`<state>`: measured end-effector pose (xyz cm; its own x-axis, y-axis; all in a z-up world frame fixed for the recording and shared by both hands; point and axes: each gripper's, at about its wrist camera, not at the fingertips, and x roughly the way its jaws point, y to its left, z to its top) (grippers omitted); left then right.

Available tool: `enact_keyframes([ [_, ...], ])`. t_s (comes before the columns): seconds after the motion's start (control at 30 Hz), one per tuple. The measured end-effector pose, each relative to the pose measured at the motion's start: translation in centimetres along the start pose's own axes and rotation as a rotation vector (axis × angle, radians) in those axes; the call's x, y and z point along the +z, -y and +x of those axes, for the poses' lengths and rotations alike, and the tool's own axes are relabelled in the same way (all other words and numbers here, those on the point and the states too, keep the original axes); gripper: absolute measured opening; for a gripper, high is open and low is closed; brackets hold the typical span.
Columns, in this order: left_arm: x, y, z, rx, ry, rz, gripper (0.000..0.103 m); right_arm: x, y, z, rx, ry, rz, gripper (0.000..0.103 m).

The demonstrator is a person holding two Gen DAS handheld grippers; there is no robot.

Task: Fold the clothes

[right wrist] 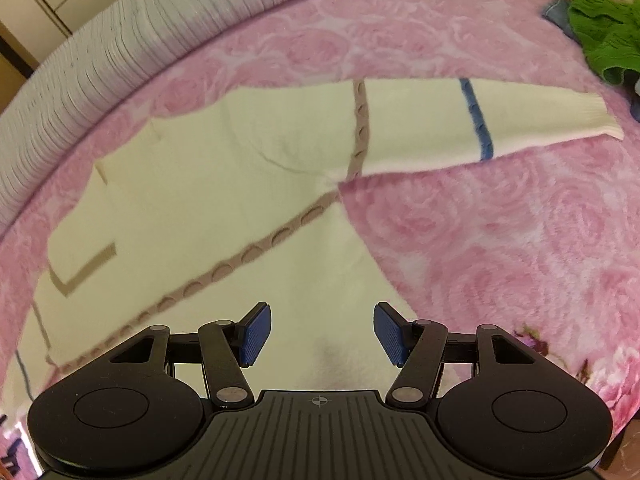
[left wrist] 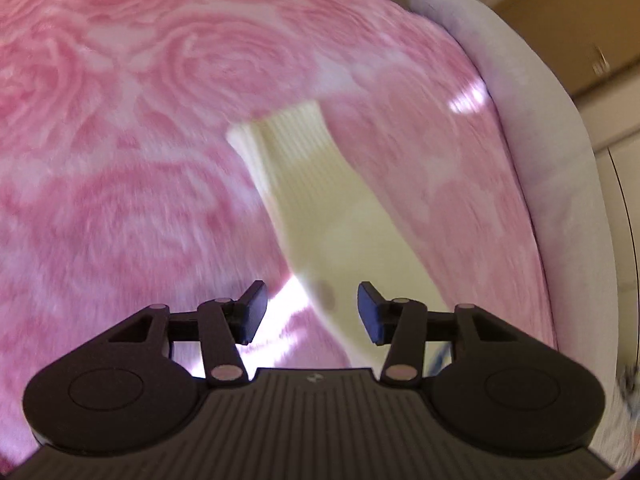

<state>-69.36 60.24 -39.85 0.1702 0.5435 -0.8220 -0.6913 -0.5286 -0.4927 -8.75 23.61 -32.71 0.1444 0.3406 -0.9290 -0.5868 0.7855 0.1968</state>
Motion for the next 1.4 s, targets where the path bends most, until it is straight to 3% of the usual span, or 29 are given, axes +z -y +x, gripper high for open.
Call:
enact_keyframes([
  [0.1, 0.6, -0.2, 1.2, -0.009, 0.049, -0.015, 0.039, -0.3, 0.0, 1.2, -0.011, -0.018, -0.013, 0.061],
  [0.17, 0.6, 0.2, 1.7, 0.012, 0.075, 0.004, 0.024, -0.4, 0.1, 1.6, -0.015, -0.026, -0.024, 0.061],
  [0.2, 0.6, 0.6, 1.8, 0.026, 0.085, 0.033, 0.007, -0.4, 0.1, 1.8, -0.016, -0.030, -0.029, 0.061],
  [0.27, 0.3, 1.8, 1.2, 0.023, 0.127, 0.097, 0.003, -0.4, 0.3, 2.0, -0.018, -0.030, -0.046, 0.061],
  [0.37, -1.5, 5.3, -1.7, -0.056, 0.229, 0.257, 0.003, 0.0, 1.1, 2.1, -0.021, -0.022, -0.054, 0.061],
  [0.47, -5.8, 10.5, -5.4, -0.233, 0.248, 0.448, 0.003, 1.0, 2.9, 2.0, -0.024, -0.006, -0.036, 0.061],
  [0.6, -16.6, 18.0, -9.9, -0.537, 0.135, 0.695, 0.003, 2.4, 5.2, 1.4, -0.035, 0.028, -0.018, 0.061],
  [0.67, -22.6, 20.5, -10.4, -0.650, 0.008, 0.794, 0.007, 3.2, 6.3, 1.0, -0.036, 0.047, -0.016, 0.061],
  [0.7, -26.2, 21.5, -9.5, -0.682, -0.117, 0.842, 0.019, 3.6, 6.9, 0.9, -0.039, 0.057, -0.015, 0.061],
  [0.73, -29.2, 21.9, -8.5, -0.682, -0.211, 0.866, 0.027, 4.1, 7.4, 0.8, -0.042, 0.065, -0.013, 0.061],
  [0.83, -36.9, 21.5, -5.3, -0.588, -0.397, 0.924, 0.028, 5.5, 8.6, 0.8, -0.059, 0.077, -0.010, 0.061],
  [0.93, -39.2, 19.5, -4.6, -0.489, -0.469, 0.935, 0.027, 6.5, 8.6, 1.2, -0.043, 0.081, -0.043, 0.061],
  [1.13, -35.1, 15.4, -6.5, -0.358, -0.385, 0.906, 0.027, 7.7, 5.9, 4.2, 0.281, 0.026, 0.022, 0.061],
  [1.23, -31.1, 14.3, -6.7, -0.299, -0.325, 0.860, 0.027, 7.9, 3.0, 7.1, 0.474, -0.022, 0.091, 0.061],
  [1.33, -28.3, 13.7, -6.2, -0.261, -0.289, 0.796, 0.027, 8.2, 0.3, 10.6, 0.582, -0.080, 0.162, 0.060],
  [1.4, -26.7, 13.4, -6.0, -0.241, -0.270, 0.760, 0.027, 8.0, -1.1, 13.5, 0.593, -0.140, 0.228, 0.059],
])
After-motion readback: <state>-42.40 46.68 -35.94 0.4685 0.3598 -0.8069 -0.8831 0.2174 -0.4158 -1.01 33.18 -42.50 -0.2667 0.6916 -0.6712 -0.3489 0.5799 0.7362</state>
